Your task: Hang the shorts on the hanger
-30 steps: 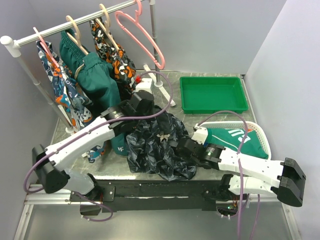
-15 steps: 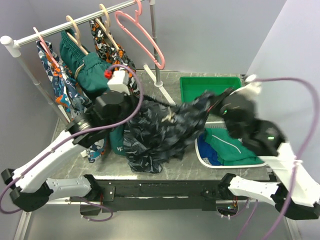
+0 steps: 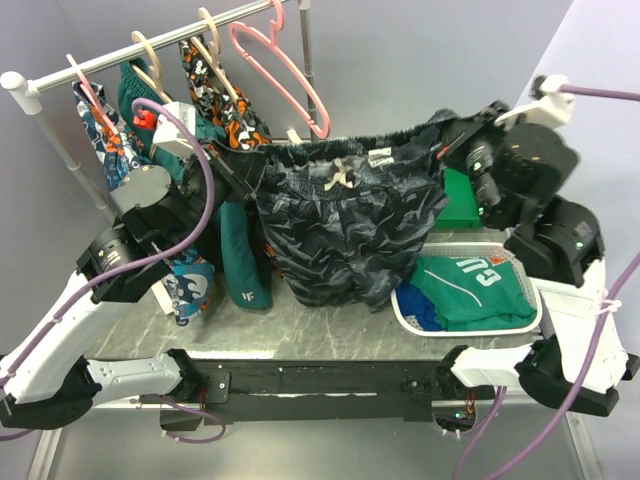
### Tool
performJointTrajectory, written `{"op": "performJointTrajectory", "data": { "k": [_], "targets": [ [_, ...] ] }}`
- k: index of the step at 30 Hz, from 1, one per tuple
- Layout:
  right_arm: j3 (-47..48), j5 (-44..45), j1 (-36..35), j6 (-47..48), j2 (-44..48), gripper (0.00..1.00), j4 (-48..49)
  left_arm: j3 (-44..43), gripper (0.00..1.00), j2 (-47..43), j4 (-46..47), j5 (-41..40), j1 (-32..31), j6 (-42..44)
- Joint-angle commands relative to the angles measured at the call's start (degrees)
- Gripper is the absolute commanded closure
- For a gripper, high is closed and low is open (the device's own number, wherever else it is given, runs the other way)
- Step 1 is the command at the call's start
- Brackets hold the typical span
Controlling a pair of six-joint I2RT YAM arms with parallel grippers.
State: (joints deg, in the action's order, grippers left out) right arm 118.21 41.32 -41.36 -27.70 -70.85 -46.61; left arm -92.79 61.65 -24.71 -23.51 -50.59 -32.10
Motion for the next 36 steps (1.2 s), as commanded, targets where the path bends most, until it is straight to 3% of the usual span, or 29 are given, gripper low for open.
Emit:
{"op": "performJointTrajectory", "data": {
  "k": [1,9,13,16,24,28,36],
  "targets": [
    [-11.5,-3.2,3.3,-0.9,4.7,1.0,1.5,3.8,0.99,-1.6,1.4,2.1,0.2,-0.4],
    [-44.4,-15.3,7.2,-9.9,17.3,1.0,4.9,31.3,0.99,-9.2,5.2,6.6,0.2,-10.9],
    [-65.4,-23.5,7.3,-13.6,21.8,1.0,12.8,43.1,0.99,-10.3,8.4,6.9,0.2,-14.9],
    [-75.0,-29.2,7.3,-15.9,22.0,1.0,17.8,50.8,0.99,-9.8,12.0,7.2,0.2,-17.0],
    [-79.6,-30.5,7.2,-16.2,20.9,1.0,20.9,55.5,0.96,-5.7,15.3,9.0,0.2,-19.7],
    [-78.5,-30.9,7.3,-15.6,21.4,0.96,20.5,56.0,0.68,-6.3,15.6,10.8,0.2,-19.0],
    [-75.6,-31.3,7.3,-15.0,22.2,0.85,18.4,52.4,0.43,-9.2,10.2,13.7,0.1,-14.2]
  ]
}}
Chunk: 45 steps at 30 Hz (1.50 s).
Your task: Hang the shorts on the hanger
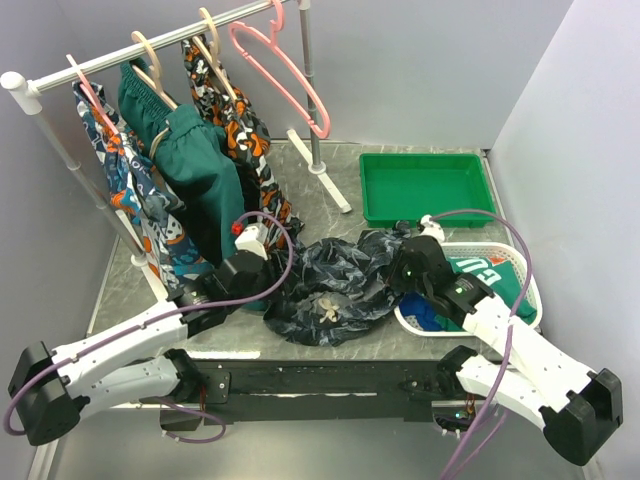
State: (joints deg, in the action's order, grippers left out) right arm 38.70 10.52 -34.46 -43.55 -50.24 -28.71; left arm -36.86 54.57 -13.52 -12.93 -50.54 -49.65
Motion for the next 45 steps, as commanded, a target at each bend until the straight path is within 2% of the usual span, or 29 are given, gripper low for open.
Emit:
{"op": "performJointTrajectory", "data": {
  "k": [1,3,6,8,10,14,19,21,25,29,33,41,45],
  "targets": [
    [4.3,-0.4,0.3,1.0,1.8,0.83,-0.4,-4.4,0.41,-2.5,-1.7,3.3,0.1,3.7],
    [5.7,0.6,0.4,1.4,2.6,0.74,-1.5,-5.2,0.36,-3.7,-4.0,3.1,0.1,4.9],
    [8.6,1.2,0.4,2.2,3.0,0.61,-4.1,-7.4,0.34,-4.7,-6.8,3.7,0.1,6.3],
    [10.0,0.6,0.3,2.8,3.2,0.52,-5.4,-8.9,0.33,-5.3,-7.9,3.6,0.1,6.6],
    [12.0,-1.3,0.3,3.2,3.7,0.49,-5.0,-9.4,0.34,-5.7,-8.8,3.0,0.1,6.8],
    [18.9,-0.9,-1.0,4.5,0.9,0.34,-4.8,-9.4,0.35,-6.8,-9.1,2.8,0.1,6.8],
    [35.3,-1.2,-1.1,10.9,-8.6,0.33,-0.6,-10.0,0.35,-6.2,-8.5,3.3,0.1,6.9],
    [43.9,-0.6,-1.2,14.4,-15.6,0.36,0.1,-10.9,0.35,-6.1,-8.6,3.3,0.1,7.4],
    [58.8,0.0,-0.4,22.3,-27.1,0.34,-0.1,-13.7,0.35,-5.7,-9.2,2.1,0.1,9.1],
    [70.1,-8.9,1.6,32.4,-37.4,0.33,3.5,-15.7,0.35,-4.7,-9.3,1.9,0.1,10.9],
    [85.4,-10.3,2.6,38.1,-47.2,0.32,0.1,-16.8,0.34,-4.4,-8.8,2.4,0.1,11.6],
    [92.8,-15.4,3.6,43.0,-57.2,0.3,2.0,-17.4,0.34,-3.3,-9.0,2.8,0.1,13.4],
    [97.3,-16.5,3.6,43.0,-61.6,0.34,0.3,-16.9,0.34,-3.8,-9.2,3.0,0.1,13.9]
  ]
}}
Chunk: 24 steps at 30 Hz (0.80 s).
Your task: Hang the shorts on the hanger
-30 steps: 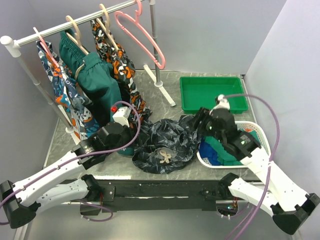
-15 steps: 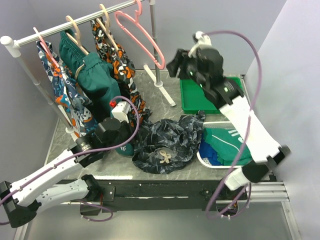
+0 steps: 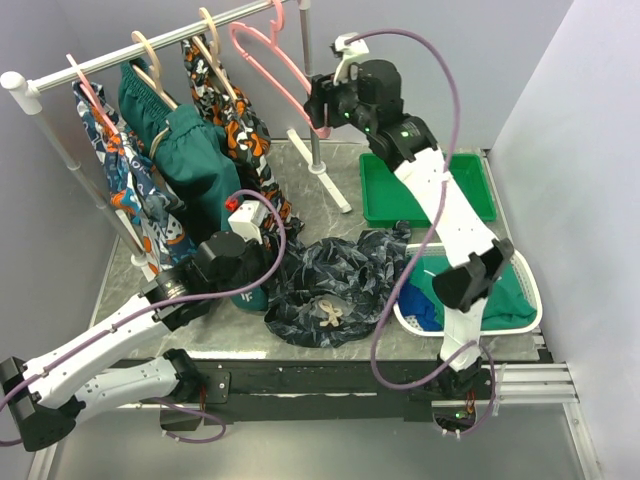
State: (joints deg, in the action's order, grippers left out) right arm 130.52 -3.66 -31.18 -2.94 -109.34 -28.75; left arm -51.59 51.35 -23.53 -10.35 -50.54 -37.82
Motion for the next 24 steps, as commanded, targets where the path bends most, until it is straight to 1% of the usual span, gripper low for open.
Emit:
{"op": "performJointTrajectory", "data": {
  "k": [1,3,4,8,9,12,13,18,20,21,24],
  "targets": [
    [5.4,-2.4,0.3,2.4,-2.9,0.37,0.6,-2.0,0.34,-0.6,0.9,0.3,0.1,2.1],
    [5.1,-2.2,0.2,2.4,-3.1,0.44,1.4,-1.2,0.34,-0.9,1.3,0.4,0.1,2.0],
    [4.9,-1.4,0.2,2.4,-3.1,0.5,1.7,-1.0,0.34,-1.1,1.3,0.7,0.1,1.9],
    [3.2,-0.2,0.2,2.4,-2.5,0.6,2.8,0.0,0.34,-1.3,1.8,0.9,0.1,1.7],
    [3.0,-0.1,0.2,2.4,-2.4,0.64,3.3,0.0,0.34,-1.3,1.9,0.9,0.1,1.6],
    [2.5,0.2,0.2,2.4,-2.1,0.74,3.7,0.2,0.34,-1.2,1.9,1.0,0.0,1.4],
    [2.5,0.1,0.2,2.4,-2.0,0.79,3.9,0.3,0.34,-1.1,1.9,1.2,0.1,1.3],
    [2.6,0.0,0.2,2.4,-1.4,0.9,5.6,1.5,0.34,-1.7,2.3,1.5,0.1,0.6],
    [2.6,0.0,0.2,2.4,-1.0,0.92,6.3,1.8,0.34,-2.0,2.2,1.4,0.1,0.4],
    [2.6,0.1,0.2,2.4,-0.8,0.95,6.9,1.8,0.34,-2.0,2.1,1.3,0.1,0.3],
    [2.7,-0.3,0.1,2.4,-0.3,0.98,7.7,1.8,0.34,-2.1,1.8,1.2,0.1,0.3]
  ]
}}
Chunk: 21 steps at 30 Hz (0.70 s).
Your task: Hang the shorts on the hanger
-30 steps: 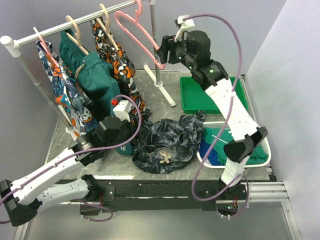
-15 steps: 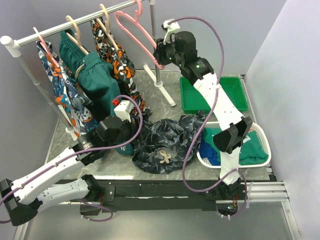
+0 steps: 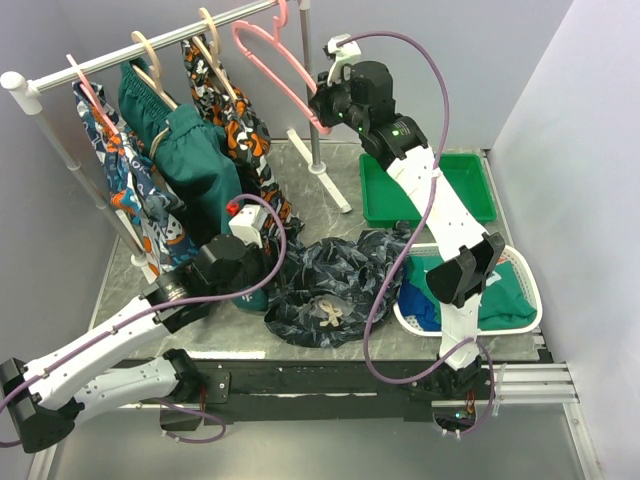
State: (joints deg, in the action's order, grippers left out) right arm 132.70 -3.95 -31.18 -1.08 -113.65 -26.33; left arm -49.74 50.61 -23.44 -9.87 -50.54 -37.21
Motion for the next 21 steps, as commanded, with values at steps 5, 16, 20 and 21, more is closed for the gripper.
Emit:
{"op": "performJointTrajectory", "data": {
  "k": [5,16,20,21],
  "targets": [
    [0.1,0.6,0.2,0.6,5.1,1.0,6.3,0.2,0.34,-1.6,1.7,0.7,0.1,-0.5],
    [-5.5,0.4,0.1,0.5,8.6,1.0,8.3,0.4,0.33,-1.9,0.9,0.0,0.1,-0.8],
    [-7.9,0.3,0.1,0.4,10.4,1.0,9.2,0.1,0.33,-1.8,0.7,-0.2,0.1,-0.8],
    [-8.2,0.2,0.1,0.3,11.1,1.0,9.2,0.0,0.33,-1.8,0.6,-0.2,0.1,-0.9]
  ]
}}
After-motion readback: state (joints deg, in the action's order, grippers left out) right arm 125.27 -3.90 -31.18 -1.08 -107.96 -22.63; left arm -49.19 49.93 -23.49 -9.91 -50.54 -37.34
